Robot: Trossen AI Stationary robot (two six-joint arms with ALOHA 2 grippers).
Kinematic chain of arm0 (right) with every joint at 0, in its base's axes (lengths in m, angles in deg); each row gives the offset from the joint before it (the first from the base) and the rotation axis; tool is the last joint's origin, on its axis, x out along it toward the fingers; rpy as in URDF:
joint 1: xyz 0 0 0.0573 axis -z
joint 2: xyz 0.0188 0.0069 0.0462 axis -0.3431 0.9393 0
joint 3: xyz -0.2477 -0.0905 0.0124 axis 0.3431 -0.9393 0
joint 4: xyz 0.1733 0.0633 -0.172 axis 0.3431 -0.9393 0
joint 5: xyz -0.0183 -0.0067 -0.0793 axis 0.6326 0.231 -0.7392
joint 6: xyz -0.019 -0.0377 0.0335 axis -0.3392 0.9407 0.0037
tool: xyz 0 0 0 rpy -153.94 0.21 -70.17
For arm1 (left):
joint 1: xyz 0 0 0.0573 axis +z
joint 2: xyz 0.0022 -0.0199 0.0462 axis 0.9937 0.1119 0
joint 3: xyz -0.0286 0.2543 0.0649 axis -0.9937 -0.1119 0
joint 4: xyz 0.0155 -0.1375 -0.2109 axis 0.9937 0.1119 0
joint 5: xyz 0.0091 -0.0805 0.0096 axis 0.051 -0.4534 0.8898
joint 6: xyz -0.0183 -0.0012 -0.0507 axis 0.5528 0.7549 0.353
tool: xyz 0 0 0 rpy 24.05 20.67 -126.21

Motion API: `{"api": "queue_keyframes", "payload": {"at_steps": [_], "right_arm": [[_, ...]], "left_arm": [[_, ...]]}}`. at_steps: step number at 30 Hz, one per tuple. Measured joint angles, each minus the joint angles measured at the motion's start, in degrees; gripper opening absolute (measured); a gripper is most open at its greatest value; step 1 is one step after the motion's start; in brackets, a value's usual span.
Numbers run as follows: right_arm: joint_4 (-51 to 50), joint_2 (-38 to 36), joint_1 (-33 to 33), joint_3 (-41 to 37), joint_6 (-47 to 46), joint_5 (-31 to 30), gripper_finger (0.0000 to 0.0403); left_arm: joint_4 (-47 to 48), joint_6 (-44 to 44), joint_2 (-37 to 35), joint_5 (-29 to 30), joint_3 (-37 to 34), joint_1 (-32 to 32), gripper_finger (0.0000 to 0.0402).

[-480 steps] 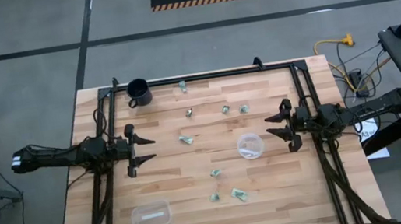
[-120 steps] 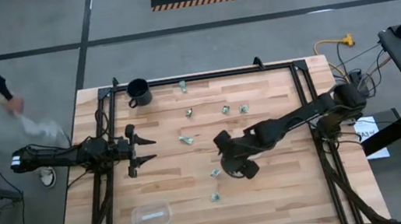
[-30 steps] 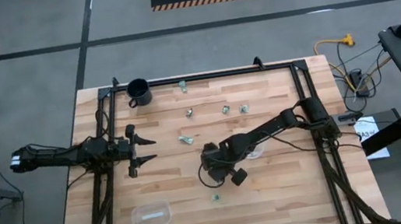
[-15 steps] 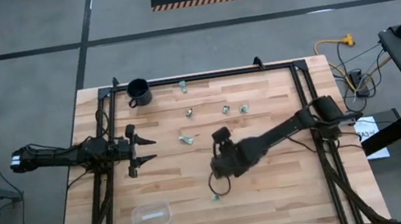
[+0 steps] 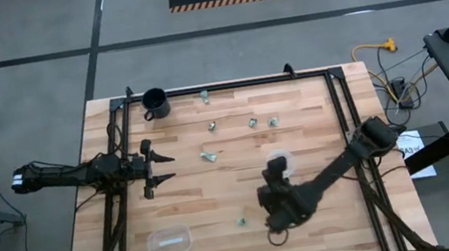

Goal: Pick and place Stevia / Truvia into bins
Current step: Put the white stevia packet into the right transparent container

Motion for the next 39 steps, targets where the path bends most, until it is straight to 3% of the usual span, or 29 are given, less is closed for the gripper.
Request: {"api": "queue_keyframes", "payload": {"at_steps": [4,9,14,18,21,24,26,28,33,39], "right_arm": [[0.08,-3.09,-3.47,-6.19,-11.6,-9.33,0.0008],[4.04,-10.38,-6.38,-16.04,-23.99,-15.58,0.0008],[21.89,-20.06,-8.96,-28.65,-22.15,-17.15,0.0008],[45.49,-28.35,-10.12,-40.32,-9.46,-17.21,0.0008],[69.76,-34.28,-10.24,-49.58,5.41,-12.49,0.0008],[101.61,-37.3,-9.31,-59.95,23.73,0.65,0.0008],[121.9,-37.62,-7.66,-65.9,30.23,10.66,0.0008],[133.13,-37.21,-5.98,-70.48,31.91,15.09,0.0008],[136.13,-37.34,-2.7,-76.32,27.4,16.28,0.0008],[136.04,-36.89,-0.04,-77.38,26.02,18.68,0.0008]], "left_arm": [[0.05,0.0,0.0,0.01,-0.01,-0.01,0.0212],[-0.03,0.0,0.03,0.01,0.0,0.01,0.0212],[-0.02,0.0,0.03,0.0,-0.01,-0.01,0.0212],[0.01,0.0,0.0,-0.01,-0.01,-0.01,0.0212],[0.04,0.0,0.03,0.0,-0.01,0.0,0.0212],[0.0,0.0,0.0,-0.01,-0.01,-0.01,0.0212],[0.01,0.0,0.0,-0.01,-0.01,-0.01,0.0212],[-0.01,0.0,0.04,-0.01,-0.01,-0.01,0.0212],[0.08,0.0,-0.07,-0.01,-0.01,-0.01,0.0212],[-0.01,0.0,0.0,-0.01,-0.01,-0.01,0.0212]]}}
